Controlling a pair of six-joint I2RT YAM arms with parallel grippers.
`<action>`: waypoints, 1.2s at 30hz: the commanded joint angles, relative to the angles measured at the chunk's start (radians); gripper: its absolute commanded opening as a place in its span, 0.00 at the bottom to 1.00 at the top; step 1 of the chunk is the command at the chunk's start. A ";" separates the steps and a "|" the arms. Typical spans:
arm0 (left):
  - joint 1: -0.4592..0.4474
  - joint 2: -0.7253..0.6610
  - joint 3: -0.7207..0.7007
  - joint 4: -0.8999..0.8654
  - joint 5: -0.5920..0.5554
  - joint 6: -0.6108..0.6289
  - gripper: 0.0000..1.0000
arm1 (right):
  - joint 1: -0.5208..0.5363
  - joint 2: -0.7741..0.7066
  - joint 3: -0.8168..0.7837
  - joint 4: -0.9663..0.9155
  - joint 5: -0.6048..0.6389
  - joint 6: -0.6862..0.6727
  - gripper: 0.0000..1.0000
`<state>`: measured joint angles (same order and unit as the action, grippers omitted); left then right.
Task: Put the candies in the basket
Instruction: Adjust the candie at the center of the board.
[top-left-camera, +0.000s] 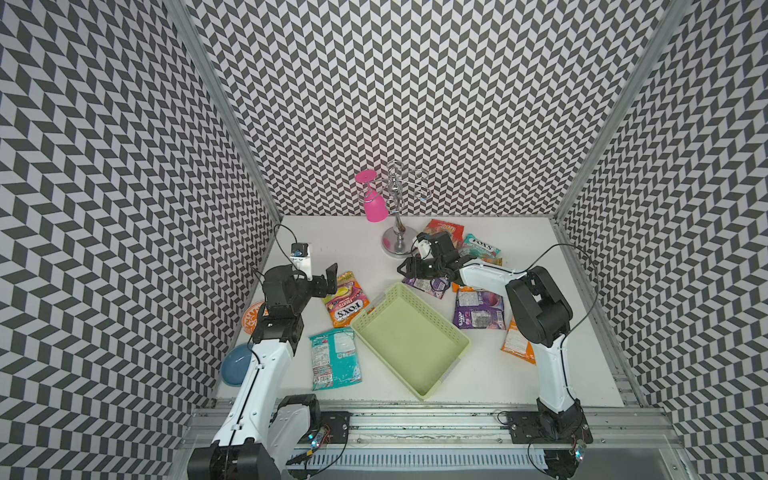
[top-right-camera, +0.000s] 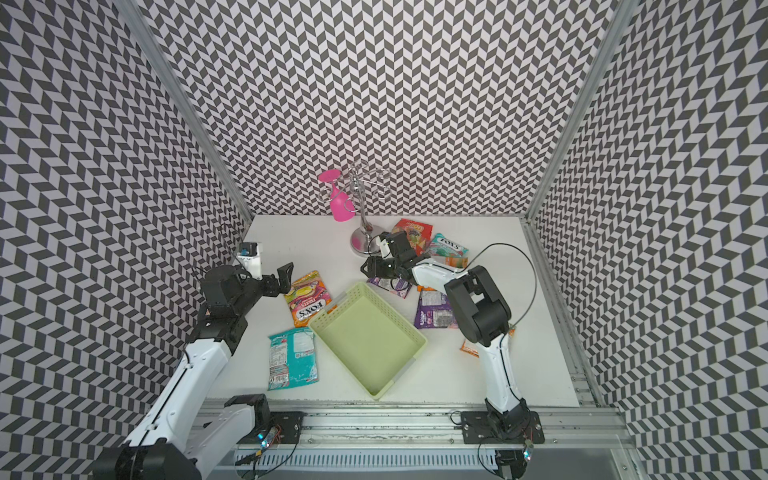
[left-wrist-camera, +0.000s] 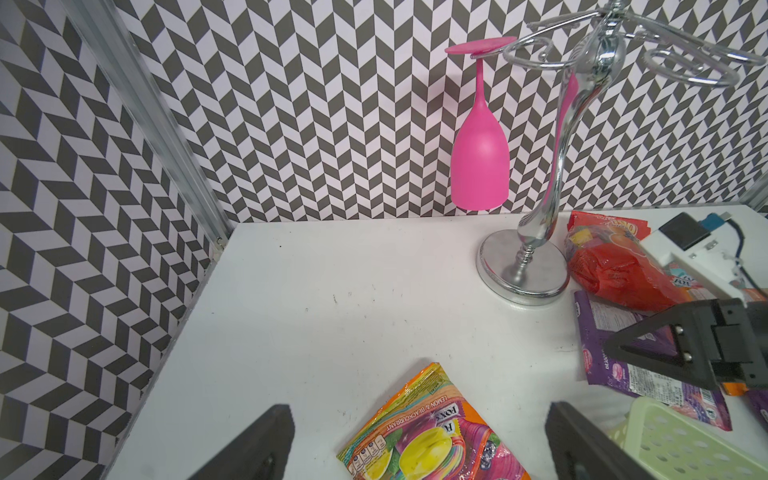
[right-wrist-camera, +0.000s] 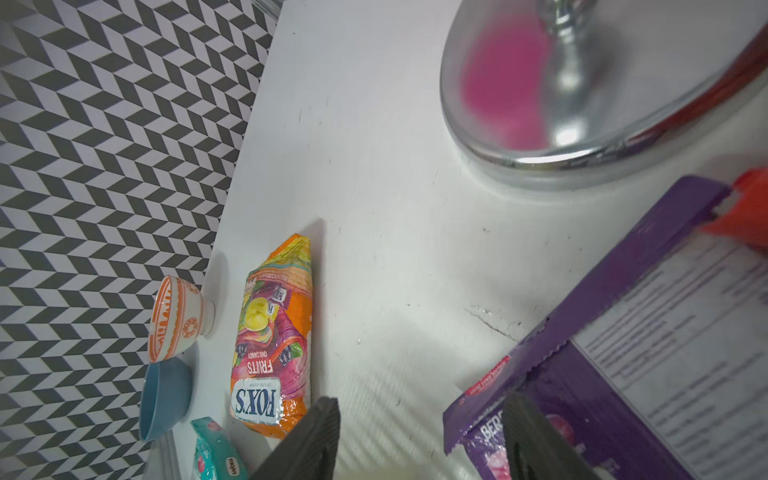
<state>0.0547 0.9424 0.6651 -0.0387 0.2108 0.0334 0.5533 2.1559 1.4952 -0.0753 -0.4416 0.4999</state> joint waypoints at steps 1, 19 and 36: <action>-0.001 -0.007 0.024 -0.009 0.007 0.007 0.99 | 0.000 0.035 0.041 -0.026 -0.014 0.021 0.66; 0.002 -0.015 0.016 0.000 0.013 0.005 0.99 | -0.280 -0.176 -0.371 0.012 0.055 0.025 0.58; 0.004 -0.014 0.018 -0.003 0.023 0.000 0.99 | -0.297 -0.358 -0.326 -0.133 0.110 -0.115 0.56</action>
<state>0.0547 0.9421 0.6651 -0.0395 0.2165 0.0330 0.1928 1.8336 1.1019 -0.1577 -0.3573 0.4294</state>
